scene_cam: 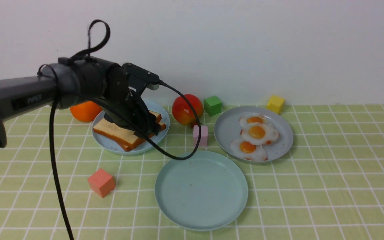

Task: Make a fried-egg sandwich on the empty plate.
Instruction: Use the left arm to grab a slice of bread

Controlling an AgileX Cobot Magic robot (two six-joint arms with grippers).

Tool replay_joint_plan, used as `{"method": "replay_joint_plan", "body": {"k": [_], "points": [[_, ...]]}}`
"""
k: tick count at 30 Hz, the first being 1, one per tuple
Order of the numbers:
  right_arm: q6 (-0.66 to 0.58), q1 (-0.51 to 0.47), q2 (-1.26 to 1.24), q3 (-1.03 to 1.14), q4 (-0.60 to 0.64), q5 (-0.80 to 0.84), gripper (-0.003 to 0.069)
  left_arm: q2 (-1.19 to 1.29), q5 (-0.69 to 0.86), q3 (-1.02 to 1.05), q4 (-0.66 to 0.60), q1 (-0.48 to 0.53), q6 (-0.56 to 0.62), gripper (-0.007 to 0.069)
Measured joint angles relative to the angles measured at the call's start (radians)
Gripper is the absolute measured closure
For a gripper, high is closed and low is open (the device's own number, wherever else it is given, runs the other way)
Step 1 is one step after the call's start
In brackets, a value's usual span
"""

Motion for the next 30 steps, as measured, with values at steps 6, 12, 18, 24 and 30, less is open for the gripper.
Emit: {"method": "replay_joint_plan", "body": {"k": [6,12,18,24,30], "points": [[-0.002,0.000,0.000,0.000,-0.003,0.000,0.0643,0.031,-0.007,-0.005,0.025,0.000,0.000,0.0153],[-0.003,0.000,0.000,0.000,-0.003,0.001,0.0641,0.033,0.002,-0.006,0.031,0.001,0.000,0.0333],[-0.004,0.000,0.000,0.000,-0.003,0.001,0.0640,0.033,0.016,-0.009,0.029,-0.002,0.000,0.0582],[-0.004,0.000,0.000,0.000,-0.003,0.001,0.0637,0.005,0.053,-0.012,0.058,-0.003,0.000,0.0602],[-0.004,0.000,0.000,0.000,-0.003,0.002,0.0637,-0.125,0.121,-0.004,0.049,-0.013,-0.015,0.0602]]}}
